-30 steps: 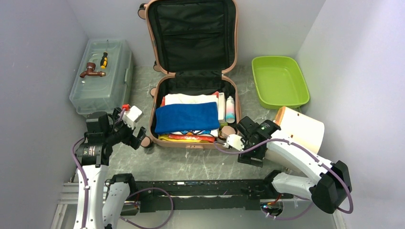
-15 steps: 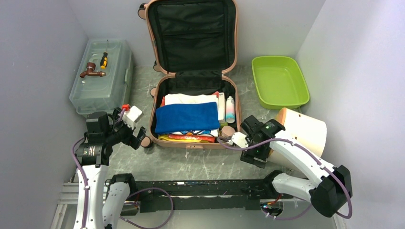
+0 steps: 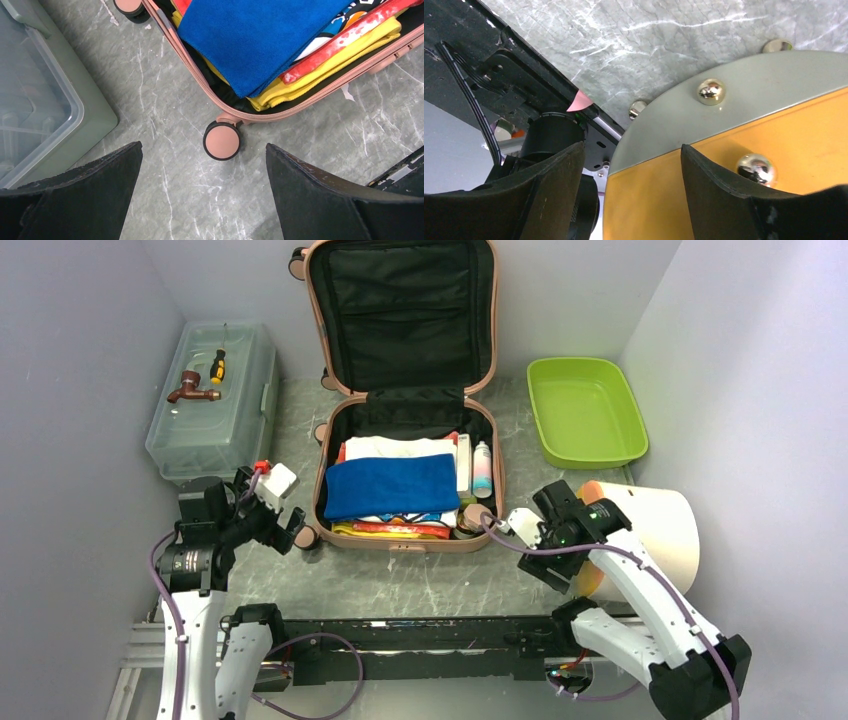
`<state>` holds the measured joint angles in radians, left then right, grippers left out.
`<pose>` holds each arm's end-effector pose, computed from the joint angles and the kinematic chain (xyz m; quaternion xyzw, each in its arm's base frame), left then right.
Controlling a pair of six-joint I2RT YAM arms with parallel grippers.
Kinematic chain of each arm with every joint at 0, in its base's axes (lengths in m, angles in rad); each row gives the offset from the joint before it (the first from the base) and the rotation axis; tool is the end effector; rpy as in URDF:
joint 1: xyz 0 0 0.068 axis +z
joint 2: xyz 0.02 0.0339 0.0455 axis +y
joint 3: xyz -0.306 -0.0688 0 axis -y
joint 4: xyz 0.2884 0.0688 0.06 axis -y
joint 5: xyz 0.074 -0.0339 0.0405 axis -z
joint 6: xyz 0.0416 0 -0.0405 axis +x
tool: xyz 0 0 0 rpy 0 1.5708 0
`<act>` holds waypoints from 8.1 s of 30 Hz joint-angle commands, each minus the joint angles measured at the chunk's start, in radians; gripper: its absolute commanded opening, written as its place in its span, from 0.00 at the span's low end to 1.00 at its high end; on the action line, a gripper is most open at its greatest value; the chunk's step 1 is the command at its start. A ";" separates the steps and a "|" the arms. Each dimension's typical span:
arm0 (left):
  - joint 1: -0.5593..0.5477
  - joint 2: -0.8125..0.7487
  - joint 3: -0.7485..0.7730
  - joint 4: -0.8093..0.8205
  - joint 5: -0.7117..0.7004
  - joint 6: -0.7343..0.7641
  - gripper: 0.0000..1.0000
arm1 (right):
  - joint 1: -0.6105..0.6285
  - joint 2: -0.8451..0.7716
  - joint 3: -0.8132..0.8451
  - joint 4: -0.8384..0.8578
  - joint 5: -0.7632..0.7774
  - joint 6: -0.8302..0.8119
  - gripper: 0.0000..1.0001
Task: Open, take out, and arrange the luggage
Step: Adjust the storage box at the corner of the board, then pick up the bin from the corner of the board, then move the luggage to the center of the board, then adjust the bin at the center of the board.
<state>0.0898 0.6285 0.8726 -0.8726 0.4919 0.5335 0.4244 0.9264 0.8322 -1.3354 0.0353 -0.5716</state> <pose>0.1286 -0.0081 0.3563 0.2980 0.8187 -0.0715 0.4856 0.1329 0.0585 0.2763 -0.4753 0.8768 -0.0227 0.0690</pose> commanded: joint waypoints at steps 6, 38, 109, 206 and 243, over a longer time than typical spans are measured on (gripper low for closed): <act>0.008 -0.027 0.013 0.019 0.019 -0.010 0.99 | -0.058 -0.044 0.114 -0.120 -0.090 -0.057 0.71; 0.018 0.254 0.060 0.149 -0.037 0.028 0.99 | -0.307 0.953 0.920 0.707 0.106 0.474 0.90; -0.253 1.265 0.638 0.447 -0.649 -0.237 0.00 | -0.403 0.798 0.693 0.814 -0.117 0.232 0.00; 0.079 0.187 0.499 0.305 -0.924 -0.567 0.99 | -0.409 0.177 -0.080 0.891 -0.356 -0.938 0.00; 0.109 0.158 0.425 0.309 -0.827 -0.589 0.99 | -0.262 0.261 -0.021 0.854 -0.386 -0.812 0.79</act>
<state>0.1898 0.7956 1.3121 -0.5949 -0.3668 -0.0231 0.0917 1.1488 0.7685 -0.4656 -0.3309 -1.4120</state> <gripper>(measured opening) 0.995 0.785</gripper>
